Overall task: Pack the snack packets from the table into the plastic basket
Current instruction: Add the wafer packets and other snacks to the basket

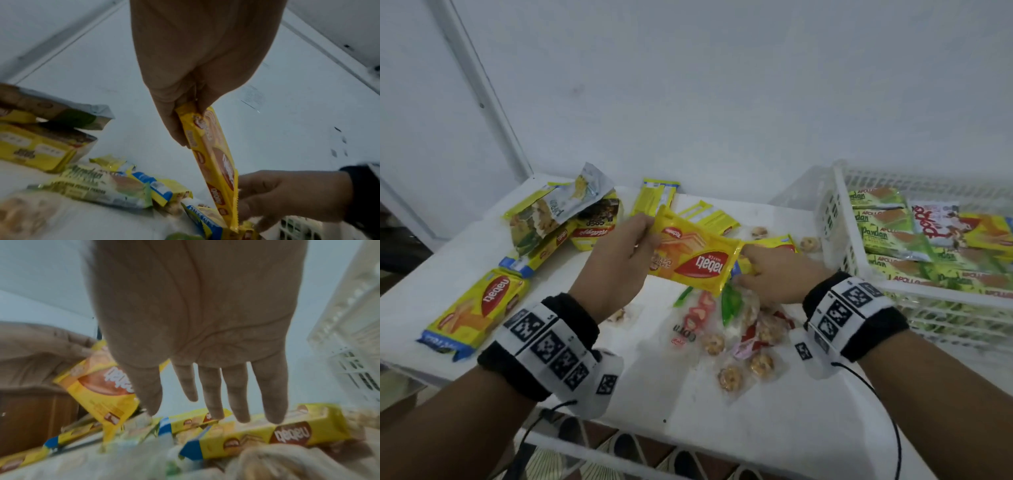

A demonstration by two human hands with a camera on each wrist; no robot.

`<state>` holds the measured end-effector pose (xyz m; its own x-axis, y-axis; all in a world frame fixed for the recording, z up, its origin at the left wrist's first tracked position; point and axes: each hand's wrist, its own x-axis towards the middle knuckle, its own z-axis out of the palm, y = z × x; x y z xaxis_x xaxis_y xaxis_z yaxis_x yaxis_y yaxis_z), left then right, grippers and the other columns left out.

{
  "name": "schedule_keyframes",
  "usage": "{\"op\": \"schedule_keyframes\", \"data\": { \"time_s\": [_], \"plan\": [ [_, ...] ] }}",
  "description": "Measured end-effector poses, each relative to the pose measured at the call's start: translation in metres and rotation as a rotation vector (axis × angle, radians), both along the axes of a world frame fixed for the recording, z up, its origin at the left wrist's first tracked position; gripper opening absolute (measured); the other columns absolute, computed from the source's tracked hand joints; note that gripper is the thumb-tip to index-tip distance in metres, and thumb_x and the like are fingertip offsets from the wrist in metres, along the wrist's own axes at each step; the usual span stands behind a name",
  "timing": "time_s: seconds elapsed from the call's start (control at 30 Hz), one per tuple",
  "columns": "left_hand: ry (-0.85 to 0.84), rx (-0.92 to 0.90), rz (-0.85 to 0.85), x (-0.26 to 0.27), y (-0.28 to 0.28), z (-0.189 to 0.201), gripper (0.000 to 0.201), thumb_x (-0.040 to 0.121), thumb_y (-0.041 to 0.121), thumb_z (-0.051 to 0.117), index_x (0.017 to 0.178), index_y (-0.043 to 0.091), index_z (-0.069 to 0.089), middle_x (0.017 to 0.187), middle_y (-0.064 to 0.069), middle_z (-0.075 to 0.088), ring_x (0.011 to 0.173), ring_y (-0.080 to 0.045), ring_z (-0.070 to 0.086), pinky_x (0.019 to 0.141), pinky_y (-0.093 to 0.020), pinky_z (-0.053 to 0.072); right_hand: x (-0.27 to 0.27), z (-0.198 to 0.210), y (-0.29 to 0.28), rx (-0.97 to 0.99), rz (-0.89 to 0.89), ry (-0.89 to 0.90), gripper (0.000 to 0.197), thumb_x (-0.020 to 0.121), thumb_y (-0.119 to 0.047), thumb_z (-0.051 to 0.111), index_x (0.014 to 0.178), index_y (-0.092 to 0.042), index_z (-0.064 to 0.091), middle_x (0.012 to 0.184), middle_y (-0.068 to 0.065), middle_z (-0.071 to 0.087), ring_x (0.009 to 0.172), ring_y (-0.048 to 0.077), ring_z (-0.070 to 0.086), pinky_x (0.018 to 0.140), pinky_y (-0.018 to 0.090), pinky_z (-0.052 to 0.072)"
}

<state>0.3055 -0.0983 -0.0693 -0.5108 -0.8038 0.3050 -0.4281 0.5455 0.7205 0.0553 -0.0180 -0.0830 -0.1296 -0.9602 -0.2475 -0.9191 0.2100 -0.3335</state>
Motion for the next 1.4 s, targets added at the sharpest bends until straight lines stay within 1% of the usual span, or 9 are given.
{"op": "schedule_keyframes", "data": {
  "time_s": [0.17,0.27,0.33,0.53,0.73,0.93,1.07,1.2,1.4],
  "plan": [
    [0.192,0.301,-0.065,-0.004,0.017,-0.003,0.01,0.107,0.015,0.05,0.104,0.017,0.06,0.093,0.009,0.075,0.088,-0.012,0.07,0.079,-0.029,0.054,0.003,0.008,0.002,-0.257,-0.115,-0.446,0.024,0.094,-0.042,0.055,0.112,-0.028,0.06,0.105,0.001,0.073,0.098,0.021,0.069,0.091,0.05,0.053],
    [0.057,0.204,-0.107,-0.006,0.025,-0.009,0.013,0.103,0.019,0.057,0.096,0.027,0.05,0.083,0.023,0.069,0.075,0.003,0.064,0.065,-0.012,0.044,0.005,0.01,0.003,-0.361,-0.19,-0.621,0.036,0.081,-0.058,0.063,0.103,-0.029,0.06,0.097,0.0,0.075,0.093,0.022,0.072,0.088,0.056,0.055],
    [-0.041,0.194,-0.097,-0.005,0.023,-0.014,0.019,0.098,0.033,0.065,0.109,0.036,0.05,0.103,0.022,0.067,0.091,0.002,0.066,0.076,-0.017,0.049,0.004,0.01,0.002,-0.41,-0.209,-0.724,0.026,0.089,-0.044,0.07,0.105,-0.025,0.061,0.096,0.0,0.077,0.092,0.022,0.074,0.088,0.057,0.056],
    [-0.189,-0.073,0.001,-0.004,0.014,-0.021,0.076,0.097,0.04,0.064,0.158,0.025,0.021,0.15,0.002,0.033,0.141,-0.014,0.027,0.112,-0.025,0.025,0.003,0.005,0.004,-0.388,-0.168,-0.772,0.013,0.097,-0.029,0.068,0.11,-0.029,0.064,0.101,0.001,0.078,0.095,0.023,0.075,0.09,0.059,0.056],
    [-0.365,-0.045,-0.16,-0.021,-0.002,-0.008,0.047,0.101,0.04,0.056,0.145,0.026,0.047,0.134,0.001,0.058,0.122,-0.018,0.054,0.1,-0.037,0.045,0.011,0.008,0.007,-0.382,-0.144,-0.696,0.012,0.097,-0.033,0.068,0.107,-0.03,0.061,0.097,-0.003,0.078,0.091,0.019,0.074,0.089,0.057,0.055],
    [-0.212,0.172,-0.184,-0.018,-0.018,0.004,0.022,0.098,0.033,0.065,0.119,0.032,0.059,0.105,0.01,0.061,0.076,0.01,0.06,0.063,-0.009,0.041,0.009,0.01,0.012,-0.408,-0.228,-0.756,0.018,0.096,-0.031,0.07,0.109,-0.021,0.063,0.099,0.002,0.076,0.092,0.027,0.073,0.086,0.059,0.056],
    [-0.057,0.266,-0.129,-0.022,-0.018,0.012,0.019,0.098,0.029,0.066,0.114,0.026,0.058,0.102,0.006,0.066,0.092,-0.011,0.066,0.081,-0.028,0.053,0.009,0.012,0.01,-0.428,-0.256,-0.749,0.038,0.089,-0.049,0.074,0.119,-0.035,0.056,0.107,-0.005,0.073,0.096,0.015,0.072,0.091,0.054,0.056],
    [0.115,0.455,-0.158,-0.037,-0.007,0.023,0.019,0.1,0.021,0.063,0.115,0.012,0.054,0.096,-0.006,0.077,0.094,-0.028,0.071,0.074,-0.034,0.057,0.014,0.019,0.005,-0.47,-0.311,-0.912,0.044,0.095,-0.031,0.072,0.131,-0.03,0.047,0.106,0.003,0.075,0.095,0.021,0.075,0.094,0.052,0.057],
    [-0.041,0.141,-0.075,-0.043,-0.019,0.027,0.063,0.091,0.04,0.072,0.141,0.024,0.038,0.127,0.002,0.055,0.11,-0.016,0.061,0.097,-0.04,0.053,0.012,0.034,0.003,-0.577,-0.255,-0.844,0.035,0.1,-0.017,0.065,0.132,-0.027,0.059,0.106,0.004,0.074,0.091,0.021,0.075,0.077,0.041,0.062]
  ]
}}
